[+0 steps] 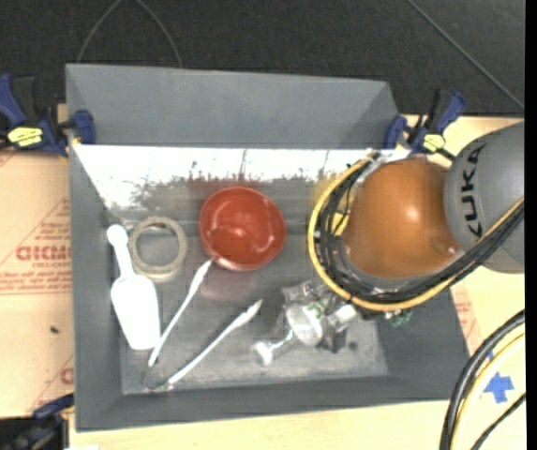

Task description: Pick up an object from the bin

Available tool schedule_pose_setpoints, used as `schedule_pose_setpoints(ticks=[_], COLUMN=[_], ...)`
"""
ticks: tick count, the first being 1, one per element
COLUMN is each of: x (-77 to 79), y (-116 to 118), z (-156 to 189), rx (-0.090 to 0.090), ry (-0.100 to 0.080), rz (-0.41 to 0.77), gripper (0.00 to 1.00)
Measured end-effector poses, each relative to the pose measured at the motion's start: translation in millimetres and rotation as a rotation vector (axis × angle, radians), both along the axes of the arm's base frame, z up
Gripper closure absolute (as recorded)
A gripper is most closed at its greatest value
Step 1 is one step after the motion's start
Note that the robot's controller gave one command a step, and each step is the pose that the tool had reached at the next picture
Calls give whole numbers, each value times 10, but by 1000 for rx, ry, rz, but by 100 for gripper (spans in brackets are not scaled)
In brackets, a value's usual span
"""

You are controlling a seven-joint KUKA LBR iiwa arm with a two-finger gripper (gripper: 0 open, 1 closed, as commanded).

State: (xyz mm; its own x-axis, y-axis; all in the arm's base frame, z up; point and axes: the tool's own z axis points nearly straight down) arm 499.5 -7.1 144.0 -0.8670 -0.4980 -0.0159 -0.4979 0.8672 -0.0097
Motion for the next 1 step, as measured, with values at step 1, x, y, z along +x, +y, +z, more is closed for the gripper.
schedule_pose_setpoints(ticks=[1], x=[2], y=[-2], z=[104], rx=[0], ry=[-2], rz=[-2], gripper=[100])
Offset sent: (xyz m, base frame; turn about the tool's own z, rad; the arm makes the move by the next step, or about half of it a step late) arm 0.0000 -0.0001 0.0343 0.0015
